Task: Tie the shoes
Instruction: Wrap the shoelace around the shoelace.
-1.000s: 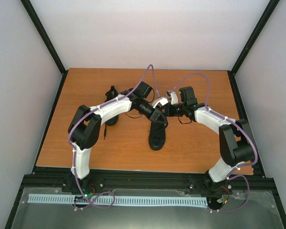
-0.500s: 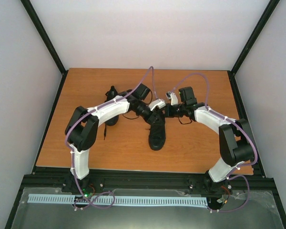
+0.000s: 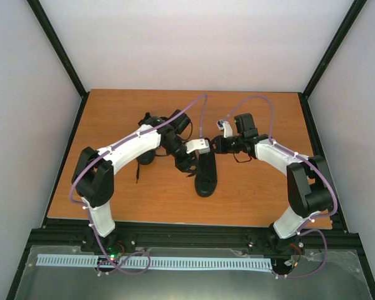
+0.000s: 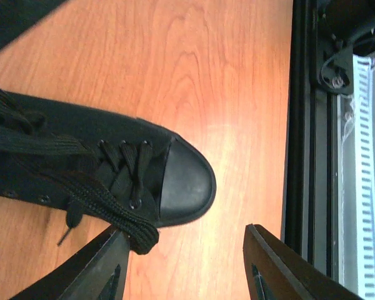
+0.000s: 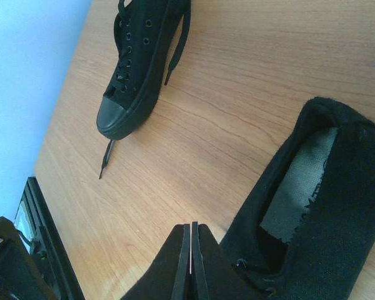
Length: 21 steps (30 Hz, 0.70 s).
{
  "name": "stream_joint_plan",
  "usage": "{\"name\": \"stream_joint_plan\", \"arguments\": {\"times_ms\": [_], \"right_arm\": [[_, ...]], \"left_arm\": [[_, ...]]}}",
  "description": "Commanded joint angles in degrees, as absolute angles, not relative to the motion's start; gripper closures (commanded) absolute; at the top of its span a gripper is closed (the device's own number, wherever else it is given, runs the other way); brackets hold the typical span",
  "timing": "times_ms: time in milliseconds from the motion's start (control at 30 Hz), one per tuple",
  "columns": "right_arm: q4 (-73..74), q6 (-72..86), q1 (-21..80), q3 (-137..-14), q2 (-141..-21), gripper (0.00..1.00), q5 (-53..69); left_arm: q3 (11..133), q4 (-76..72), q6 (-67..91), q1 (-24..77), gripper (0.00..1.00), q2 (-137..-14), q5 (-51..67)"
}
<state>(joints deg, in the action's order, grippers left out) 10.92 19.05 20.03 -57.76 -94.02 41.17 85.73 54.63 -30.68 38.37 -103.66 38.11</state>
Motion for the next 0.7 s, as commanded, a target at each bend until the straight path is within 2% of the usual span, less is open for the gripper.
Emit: {"name": "stream_joint_plan", "arguments": {"times_ms": [0, 233, 367, 433, 667], "right_arm": [[10.11, 17.93, 20.65, -59.32, -94.87, 0.97, 41.96], [9.42, 17.59, 20.74, -58.99, -94.70, 0.97, 42.31], [9.25, 17.23, 20.81, -58.97, -94.67, 0.97, 42.76], [9.08, 17.14, 20.83, -58.96, -94.61, 0.97, 43.03], [8.80, 16.98, 20.87, -59.15, -95.15, 0.97, 43.49]], "left_arm": [[86.39, 61.52, -37.82, 38.60, 0.47, -101.40, 36.89], [81.68, 60.48, -38.87, 35.28, 0.40, -98.50, 34.07], [77.04, 55.23, -35.94, 33.84, 0.32, -99.68, 22.32], [73.22, 51.76, -36.17, 33.84, 0.31, -99.19, 16.05], [66.14, 47.17, -34.95, 33.99, 0.32, -100.96, 10.60]]}}
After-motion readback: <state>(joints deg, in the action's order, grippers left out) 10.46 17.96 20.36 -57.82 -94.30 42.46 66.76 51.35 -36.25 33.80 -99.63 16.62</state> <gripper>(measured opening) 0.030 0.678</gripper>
